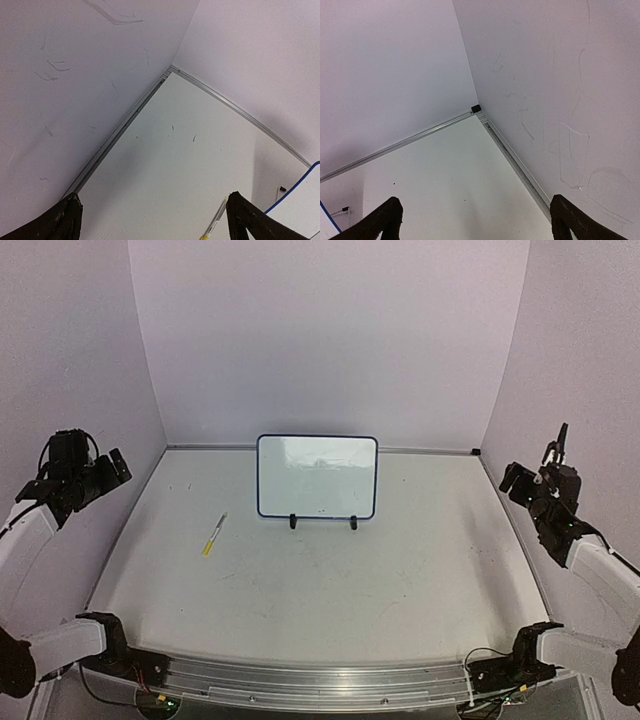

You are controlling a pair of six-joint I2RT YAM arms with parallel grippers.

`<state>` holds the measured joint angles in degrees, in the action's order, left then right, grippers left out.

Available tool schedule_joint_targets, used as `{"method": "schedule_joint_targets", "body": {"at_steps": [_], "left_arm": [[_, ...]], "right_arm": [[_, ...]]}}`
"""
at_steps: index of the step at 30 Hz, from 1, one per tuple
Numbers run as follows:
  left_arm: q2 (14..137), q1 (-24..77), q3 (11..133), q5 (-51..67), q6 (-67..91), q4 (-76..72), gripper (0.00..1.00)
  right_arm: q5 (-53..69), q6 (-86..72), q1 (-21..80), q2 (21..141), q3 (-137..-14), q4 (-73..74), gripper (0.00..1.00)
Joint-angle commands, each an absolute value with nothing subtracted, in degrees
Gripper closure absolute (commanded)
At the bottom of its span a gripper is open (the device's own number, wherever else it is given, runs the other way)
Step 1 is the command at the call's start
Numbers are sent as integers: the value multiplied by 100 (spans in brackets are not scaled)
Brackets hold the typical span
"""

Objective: Write a sentence on the whiteboard
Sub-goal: Pick up the whiteboard stand from the center of the board.

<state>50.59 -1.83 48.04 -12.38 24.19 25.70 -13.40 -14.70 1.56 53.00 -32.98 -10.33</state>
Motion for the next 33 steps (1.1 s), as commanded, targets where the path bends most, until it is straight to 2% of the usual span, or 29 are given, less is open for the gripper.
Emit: {"method": "schedule_joint_targets", "body": {"at_steps": [1, 5, 8, 11, 13, 19, 23, 29, 33], "left_arm": [[5507, -184, 5993, -698, 2028, 3262, 1], [6282, -184, 7311, 275, 1258, 3854, 1], [6674, -176, 7596, 780, 1029, 3807, 0], [6772, -176, 7087, 1287, 1045, 3164, 1], [6766, -188, 6656, 1337, 1063, 2670, 0], [6771, -176, 6246, 1243, 847, 2676, 1], [6738, -176, 6107, 1498, 910, 2511, 1], [6881, -176, 6121, 1741, 974, 2566, 0], [6850, -174, 6113, 1789, 987, 2558, 1]], "right_arm": [[-999, -1553, 158, 5211, -3528, -717, 2], [-131, -1615, 159, 5307, -3793, -487, 2], [413, -1784, 241, 5582, -4103, -196, 2], [407, -1908, 656, 5943, -4349, 140, 2], [118, -1990, 1279, 6224, -4526, 327, 2], [-367, -2603, 2718, 7504, -4846, 396, 8], [-990, -2746, 3679, 8563, -5295, 396, 8], [-1166, -2875, 4323, 10034, -6196, 295, 14], [-1218, -2903, 4390, 10891, -6843, 342, 23]]}}
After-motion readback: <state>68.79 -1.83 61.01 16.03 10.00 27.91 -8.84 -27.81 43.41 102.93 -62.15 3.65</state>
